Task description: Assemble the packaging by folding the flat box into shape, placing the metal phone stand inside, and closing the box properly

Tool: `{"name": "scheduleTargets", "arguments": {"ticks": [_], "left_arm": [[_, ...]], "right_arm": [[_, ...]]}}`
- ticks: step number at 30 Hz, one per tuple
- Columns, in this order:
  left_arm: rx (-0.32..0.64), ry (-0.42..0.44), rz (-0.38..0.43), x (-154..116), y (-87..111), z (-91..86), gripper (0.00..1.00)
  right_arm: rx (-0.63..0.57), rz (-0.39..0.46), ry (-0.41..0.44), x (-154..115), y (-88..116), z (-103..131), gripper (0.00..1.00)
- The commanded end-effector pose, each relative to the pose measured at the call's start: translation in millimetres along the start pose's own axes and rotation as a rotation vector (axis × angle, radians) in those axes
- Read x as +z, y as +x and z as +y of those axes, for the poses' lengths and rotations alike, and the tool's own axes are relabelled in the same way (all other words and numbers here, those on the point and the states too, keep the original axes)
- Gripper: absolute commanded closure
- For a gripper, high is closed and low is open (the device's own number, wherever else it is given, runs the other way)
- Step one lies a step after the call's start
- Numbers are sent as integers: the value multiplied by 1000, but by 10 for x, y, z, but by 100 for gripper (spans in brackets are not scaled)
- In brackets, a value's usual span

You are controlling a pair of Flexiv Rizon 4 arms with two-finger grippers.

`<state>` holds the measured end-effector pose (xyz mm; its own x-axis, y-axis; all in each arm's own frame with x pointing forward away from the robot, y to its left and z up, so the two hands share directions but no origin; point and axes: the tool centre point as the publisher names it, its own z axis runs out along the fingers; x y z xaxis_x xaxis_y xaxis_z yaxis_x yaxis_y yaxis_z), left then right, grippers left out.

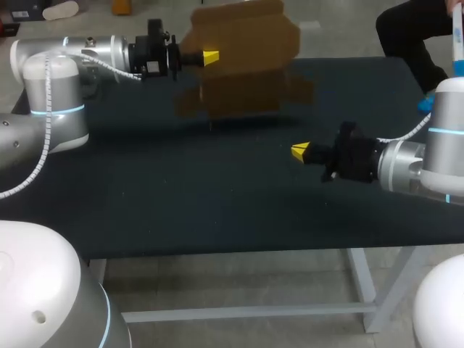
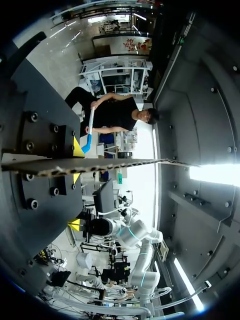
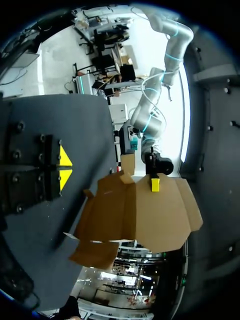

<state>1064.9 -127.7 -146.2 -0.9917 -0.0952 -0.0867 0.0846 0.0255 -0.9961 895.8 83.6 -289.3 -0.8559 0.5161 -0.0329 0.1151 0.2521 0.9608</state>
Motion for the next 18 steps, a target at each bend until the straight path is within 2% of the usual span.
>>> {"name": "scheduleTargets", "arguments": {"ticks": [1,18], "left_arm": [[-3,-4,-16,-19,59,-46,100],[-9,-44,-25,-70,205,-221,100]], "right_arm": [[3,5,-8,-2,-8,-6,100],[32,-2,-26,-27,-31,-2,100]]}}
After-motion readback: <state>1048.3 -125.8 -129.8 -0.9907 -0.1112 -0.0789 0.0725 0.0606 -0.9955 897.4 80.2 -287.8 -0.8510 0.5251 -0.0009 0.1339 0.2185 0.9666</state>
